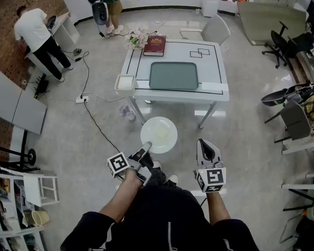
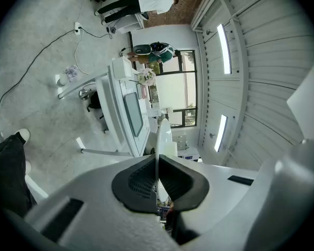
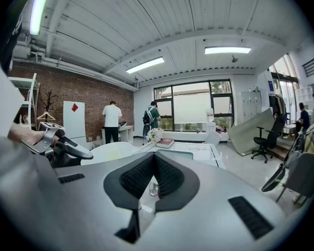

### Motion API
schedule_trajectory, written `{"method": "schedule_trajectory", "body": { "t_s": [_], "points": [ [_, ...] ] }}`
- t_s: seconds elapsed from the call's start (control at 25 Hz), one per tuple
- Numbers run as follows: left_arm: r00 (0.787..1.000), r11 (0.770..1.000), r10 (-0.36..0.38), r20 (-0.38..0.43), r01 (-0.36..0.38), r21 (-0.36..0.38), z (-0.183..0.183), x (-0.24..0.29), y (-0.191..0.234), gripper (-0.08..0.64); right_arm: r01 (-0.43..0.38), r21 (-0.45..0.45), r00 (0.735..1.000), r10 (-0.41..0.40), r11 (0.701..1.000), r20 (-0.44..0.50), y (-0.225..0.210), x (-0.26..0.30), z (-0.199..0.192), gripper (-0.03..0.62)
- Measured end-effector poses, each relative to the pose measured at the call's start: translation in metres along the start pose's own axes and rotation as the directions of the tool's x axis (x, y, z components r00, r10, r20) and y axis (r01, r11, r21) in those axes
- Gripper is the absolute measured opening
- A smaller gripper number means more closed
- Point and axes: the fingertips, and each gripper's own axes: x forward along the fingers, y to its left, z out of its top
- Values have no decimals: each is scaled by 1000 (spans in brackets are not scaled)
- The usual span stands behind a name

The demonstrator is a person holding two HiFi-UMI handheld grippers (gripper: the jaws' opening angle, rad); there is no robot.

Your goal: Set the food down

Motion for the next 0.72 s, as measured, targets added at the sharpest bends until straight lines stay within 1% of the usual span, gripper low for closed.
{"method": "schedule_trajectory", "body": {
  "t_s": [0.12,0.36,0.52,0.72],
  "points": [
    [1000,1000,1,2,-1,17,4,0,1,12,-9,1,1000,9,1000,0,3,5,-1,8],
    [1000,1000,3,13,-3,8,5,-1,1,12,-30,29,999,29,999,15,5,8,-2,8],
    [1000,1000,3,18,-3,0,4,-1,0,12,-36,30,999,36,999,2,6,4,-5,8],
    [1000,1000,5,25,-5,8,3,0,0,12,-28,36,1000,29,999,-8,3,-4,-7,8]
  ]
}}
